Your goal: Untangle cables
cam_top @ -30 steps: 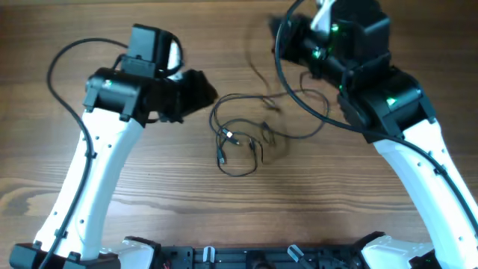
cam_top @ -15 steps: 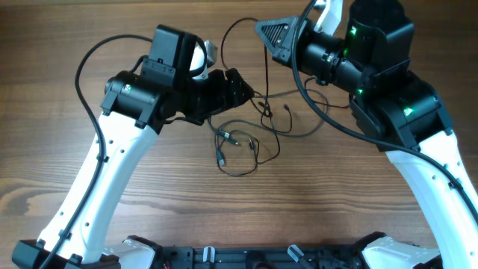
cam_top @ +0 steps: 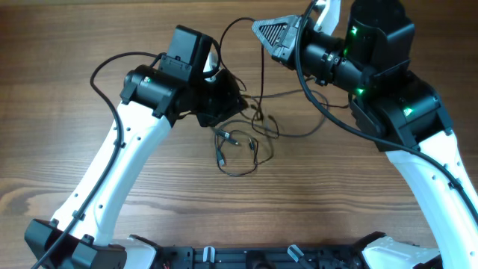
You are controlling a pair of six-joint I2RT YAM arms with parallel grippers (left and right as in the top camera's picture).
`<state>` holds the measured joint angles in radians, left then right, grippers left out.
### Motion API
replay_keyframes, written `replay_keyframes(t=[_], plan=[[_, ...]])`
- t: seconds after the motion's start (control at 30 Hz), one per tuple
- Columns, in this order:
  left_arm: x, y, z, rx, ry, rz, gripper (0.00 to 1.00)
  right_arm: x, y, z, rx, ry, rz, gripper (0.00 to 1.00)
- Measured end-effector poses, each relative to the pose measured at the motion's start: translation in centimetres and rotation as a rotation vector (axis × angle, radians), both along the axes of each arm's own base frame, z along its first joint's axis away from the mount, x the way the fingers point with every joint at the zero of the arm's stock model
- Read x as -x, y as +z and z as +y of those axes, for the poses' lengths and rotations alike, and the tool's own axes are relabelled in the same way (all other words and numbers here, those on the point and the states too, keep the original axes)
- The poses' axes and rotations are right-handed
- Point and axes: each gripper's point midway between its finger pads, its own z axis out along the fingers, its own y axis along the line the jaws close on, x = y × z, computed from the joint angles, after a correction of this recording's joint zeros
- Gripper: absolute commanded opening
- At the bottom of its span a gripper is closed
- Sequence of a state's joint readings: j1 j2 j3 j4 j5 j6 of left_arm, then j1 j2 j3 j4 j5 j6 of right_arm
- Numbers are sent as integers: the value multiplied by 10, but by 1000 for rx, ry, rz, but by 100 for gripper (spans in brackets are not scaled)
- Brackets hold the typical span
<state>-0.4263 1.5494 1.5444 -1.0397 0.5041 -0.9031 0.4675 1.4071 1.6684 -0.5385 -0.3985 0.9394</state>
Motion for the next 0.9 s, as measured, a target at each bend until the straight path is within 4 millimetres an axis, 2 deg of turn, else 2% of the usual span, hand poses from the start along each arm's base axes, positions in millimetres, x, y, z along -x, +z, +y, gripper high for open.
replay_keyframes(t=[0.07, 0.17, 0.23, 0.33, 0.4, 0.5, 0.57, 0.6, 0.67, 0.7, 0.77, 0.8, 0.83, 0.87, 0.9], plan=[[1, -6, 7, -46, 17, 11, 4, -3, -8, -5, 35, -30, 12, 4], [9, -32, 49, -285, 109, 56, 4, -11, -23, -20, 111, -116, 28, 4], [13, -43, 89, -492, 188, 63, 4, -17, -17, -24, 115, -152, -10, 5], [13, -46, 126, -631, 271, 75, 4, -29, 9, -34, 71, -193, -110, 5], [7, -45, 152, -688, 341, 76, 4, -31, 29, -56, 38, -245, -154, 5], [0, -44, 170, -687, 402, 80, 4, -24, 52, -93, 2, -312, -198, 5], [6, -53, 203, -735, 476, 146, 4, -17, 84, -147, -15, -465, -275, 5], [6, -55, 212, -743, 502, 162, 4, -8, 95, -164, -16, -514, -295, 4], [4, -55, 219, -740, 526, 165, 4, 5, 102, -183, -9, -564, -297, 5], [3, -55, 222, -738, 534, 165, 4, 7, 98, -192, 3, -589, -278, 5], [-1, -55, 225, -722, 546, 159, 4, 0, 76, -202, 37, -621, -198, 5], [-4, -55, 223, -705, 523, 148, 4, -5, 67, -200, 46, -606, -168, 4], [-19, -53, 205, -615, 445, 84, 4, -8, 58, -194, 49, -571, -135, 9], [-26, -52, 187, -551, 332, 35, 4, -10, 48, -182, 56, -496, -105, 21], [-32, -47, 159, -428, 233, -6, 4, -8, 34, -170, 69, -415, -59, 30]])
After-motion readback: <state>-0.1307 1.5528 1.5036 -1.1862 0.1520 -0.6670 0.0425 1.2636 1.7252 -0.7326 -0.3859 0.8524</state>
